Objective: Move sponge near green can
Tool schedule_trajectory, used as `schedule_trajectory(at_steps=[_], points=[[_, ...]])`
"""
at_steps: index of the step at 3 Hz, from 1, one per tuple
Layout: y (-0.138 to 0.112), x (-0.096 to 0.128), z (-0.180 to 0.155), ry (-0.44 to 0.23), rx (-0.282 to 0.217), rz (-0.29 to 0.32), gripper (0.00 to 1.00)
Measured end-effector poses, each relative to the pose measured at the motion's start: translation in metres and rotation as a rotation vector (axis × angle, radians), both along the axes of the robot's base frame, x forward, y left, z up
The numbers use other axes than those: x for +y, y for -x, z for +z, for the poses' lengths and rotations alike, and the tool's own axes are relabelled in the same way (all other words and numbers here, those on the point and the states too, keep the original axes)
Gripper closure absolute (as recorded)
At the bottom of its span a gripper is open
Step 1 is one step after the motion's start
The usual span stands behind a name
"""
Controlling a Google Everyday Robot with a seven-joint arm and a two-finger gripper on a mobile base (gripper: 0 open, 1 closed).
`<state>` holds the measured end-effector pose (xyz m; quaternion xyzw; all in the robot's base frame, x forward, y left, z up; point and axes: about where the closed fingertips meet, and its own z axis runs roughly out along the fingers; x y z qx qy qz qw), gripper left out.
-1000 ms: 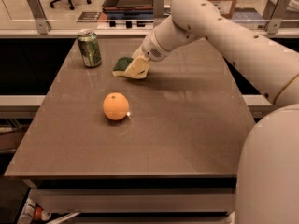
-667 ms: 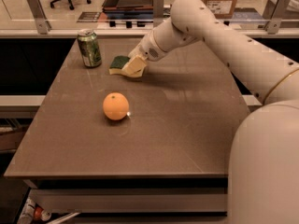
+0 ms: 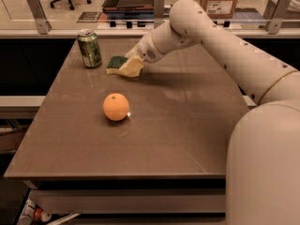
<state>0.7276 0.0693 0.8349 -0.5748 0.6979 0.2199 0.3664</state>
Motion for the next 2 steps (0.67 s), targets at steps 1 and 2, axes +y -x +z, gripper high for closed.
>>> schedule_trajectory(at_steps=[1,2], points=[[0.0,0.0001,-0.0001,0.0,0.0,0.0,0.59],[0.0,0.0002,-0.0002,0.0,0.0,0.0,0.35]])
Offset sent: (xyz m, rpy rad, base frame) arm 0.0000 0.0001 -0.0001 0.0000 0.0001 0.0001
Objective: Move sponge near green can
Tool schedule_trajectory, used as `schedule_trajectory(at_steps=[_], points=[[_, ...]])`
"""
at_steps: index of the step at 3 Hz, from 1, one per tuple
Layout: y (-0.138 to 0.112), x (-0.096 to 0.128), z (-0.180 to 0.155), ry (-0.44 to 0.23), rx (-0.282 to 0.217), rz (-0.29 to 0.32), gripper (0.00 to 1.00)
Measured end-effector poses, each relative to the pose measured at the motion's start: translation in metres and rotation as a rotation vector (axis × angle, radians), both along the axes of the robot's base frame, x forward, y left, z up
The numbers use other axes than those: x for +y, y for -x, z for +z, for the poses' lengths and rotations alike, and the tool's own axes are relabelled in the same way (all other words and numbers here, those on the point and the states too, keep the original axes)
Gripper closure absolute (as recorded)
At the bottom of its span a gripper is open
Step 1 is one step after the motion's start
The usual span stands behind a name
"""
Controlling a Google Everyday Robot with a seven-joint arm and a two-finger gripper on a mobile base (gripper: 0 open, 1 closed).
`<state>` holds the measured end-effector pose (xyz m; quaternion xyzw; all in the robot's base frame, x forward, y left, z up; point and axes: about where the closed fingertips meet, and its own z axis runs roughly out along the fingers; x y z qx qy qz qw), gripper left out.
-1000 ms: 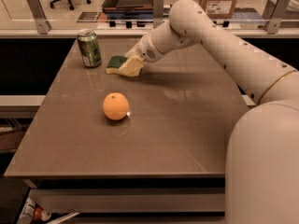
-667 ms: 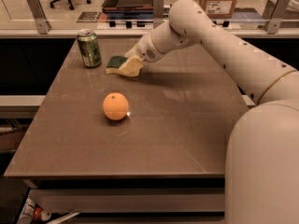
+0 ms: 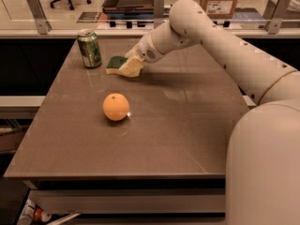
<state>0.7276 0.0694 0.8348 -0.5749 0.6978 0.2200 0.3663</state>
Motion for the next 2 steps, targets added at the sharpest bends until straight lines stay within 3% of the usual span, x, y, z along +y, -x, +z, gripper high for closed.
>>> schedule_trajectory(at_steps=[1,2], points=[[0.0,0.0001,-0.0001,0.0,0.0,0.0,0.13],[0.0005,0.0023,-0.0021,0.0,0.003,0.004,0.0]])
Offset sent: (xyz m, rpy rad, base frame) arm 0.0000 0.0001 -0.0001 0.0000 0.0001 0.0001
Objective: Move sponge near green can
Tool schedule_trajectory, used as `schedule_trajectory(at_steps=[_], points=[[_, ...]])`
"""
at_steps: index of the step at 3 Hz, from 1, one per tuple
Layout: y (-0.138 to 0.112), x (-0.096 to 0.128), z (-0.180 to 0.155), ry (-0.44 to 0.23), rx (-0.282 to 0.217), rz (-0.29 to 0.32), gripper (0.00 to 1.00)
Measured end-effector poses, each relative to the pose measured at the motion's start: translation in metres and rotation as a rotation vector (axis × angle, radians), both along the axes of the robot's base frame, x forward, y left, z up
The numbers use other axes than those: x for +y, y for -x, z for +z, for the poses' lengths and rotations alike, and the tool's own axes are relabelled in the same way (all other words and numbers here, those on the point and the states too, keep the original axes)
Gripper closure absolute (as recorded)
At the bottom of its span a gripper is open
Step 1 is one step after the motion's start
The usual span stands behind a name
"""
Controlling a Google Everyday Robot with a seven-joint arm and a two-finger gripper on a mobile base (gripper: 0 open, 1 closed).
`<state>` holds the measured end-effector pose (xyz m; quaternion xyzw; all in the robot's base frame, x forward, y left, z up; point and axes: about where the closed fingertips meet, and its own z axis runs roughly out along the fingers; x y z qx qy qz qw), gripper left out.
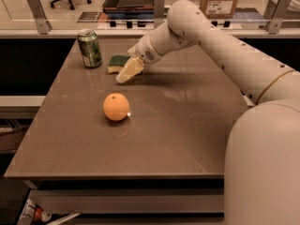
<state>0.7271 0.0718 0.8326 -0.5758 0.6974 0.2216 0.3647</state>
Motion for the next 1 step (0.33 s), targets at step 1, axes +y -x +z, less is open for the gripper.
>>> schedule_trajectory(at_steps=[1], points=[[0.0,0.0001,-0.0001,0.0,0.0,0.0,0.0]])
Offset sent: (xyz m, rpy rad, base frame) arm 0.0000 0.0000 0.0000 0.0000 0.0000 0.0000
